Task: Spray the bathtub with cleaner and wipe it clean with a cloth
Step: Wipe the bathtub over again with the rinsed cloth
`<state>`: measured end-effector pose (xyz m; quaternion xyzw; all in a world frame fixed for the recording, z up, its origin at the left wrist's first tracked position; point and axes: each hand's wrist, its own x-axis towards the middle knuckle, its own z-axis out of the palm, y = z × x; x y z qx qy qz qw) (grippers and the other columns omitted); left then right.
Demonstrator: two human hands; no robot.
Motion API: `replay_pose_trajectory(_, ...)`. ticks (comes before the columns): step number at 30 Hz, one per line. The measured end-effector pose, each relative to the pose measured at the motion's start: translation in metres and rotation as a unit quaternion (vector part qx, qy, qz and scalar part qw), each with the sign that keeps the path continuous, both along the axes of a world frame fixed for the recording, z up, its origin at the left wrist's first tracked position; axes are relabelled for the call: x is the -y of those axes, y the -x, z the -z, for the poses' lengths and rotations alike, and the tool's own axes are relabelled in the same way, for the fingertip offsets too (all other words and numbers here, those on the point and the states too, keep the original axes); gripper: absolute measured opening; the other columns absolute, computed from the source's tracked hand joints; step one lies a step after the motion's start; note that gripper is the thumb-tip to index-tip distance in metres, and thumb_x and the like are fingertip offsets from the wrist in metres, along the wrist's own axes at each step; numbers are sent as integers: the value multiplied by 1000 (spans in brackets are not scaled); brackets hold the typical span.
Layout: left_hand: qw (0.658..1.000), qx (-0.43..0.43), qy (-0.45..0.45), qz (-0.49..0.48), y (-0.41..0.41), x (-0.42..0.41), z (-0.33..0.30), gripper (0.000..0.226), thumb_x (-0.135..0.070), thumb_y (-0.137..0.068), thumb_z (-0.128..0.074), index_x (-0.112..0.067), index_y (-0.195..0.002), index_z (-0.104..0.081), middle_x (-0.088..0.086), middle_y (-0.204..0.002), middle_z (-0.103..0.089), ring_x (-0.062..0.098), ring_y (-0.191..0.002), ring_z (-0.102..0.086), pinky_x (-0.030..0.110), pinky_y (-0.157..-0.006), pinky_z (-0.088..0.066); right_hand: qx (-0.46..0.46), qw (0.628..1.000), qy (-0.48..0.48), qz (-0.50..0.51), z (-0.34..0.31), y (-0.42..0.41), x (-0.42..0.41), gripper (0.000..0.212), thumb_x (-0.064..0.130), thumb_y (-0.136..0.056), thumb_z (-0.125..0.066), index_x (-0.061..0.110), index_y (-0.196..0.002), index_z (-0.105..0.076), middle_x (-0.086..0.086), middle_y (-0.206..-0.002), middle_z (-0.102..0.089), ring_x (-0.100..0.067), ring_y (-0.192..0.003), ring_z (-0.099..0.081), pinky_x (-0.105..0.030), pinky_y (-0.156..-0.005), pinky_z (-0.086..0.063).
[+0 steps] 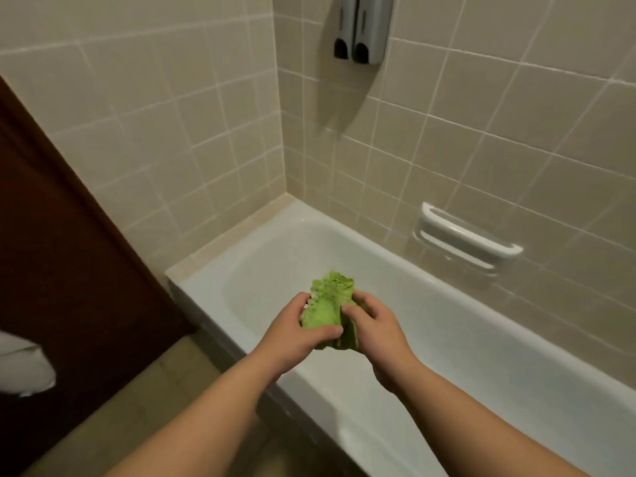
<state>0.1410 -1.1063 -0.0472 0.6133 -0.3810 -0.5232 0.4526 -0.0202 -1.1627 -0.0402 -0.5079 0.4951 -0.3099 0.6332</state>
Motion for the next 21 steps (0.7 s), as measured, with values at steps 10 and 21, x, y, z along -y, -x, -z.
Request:
replay_pose_trajectory(10,965,-216,-2,-145,-191,-48,-12,58,-42,-90,-69,-4,-129,-48,25,-136,-59,49,-133,-51,64,-113,-37,40,996,-52,-64,-24,-196,-21,15,29,-98,-67,25,-111,-62,-14,-107,-74,-31,-96,-74,-61,-86,-58)
replay_pose_trajectory(21,956,-183,39,-226,-265,5,-33,32,-31,-103,-55,-42,-133,-51,5,-125,-72,29,-111,-70,56,-93,-57,63,990,-44,-120,-32,-310,34,30,30,-91,-75,18,-116,-65,-23,-111,-69,-36,-93,-75,-59,-85,-60)
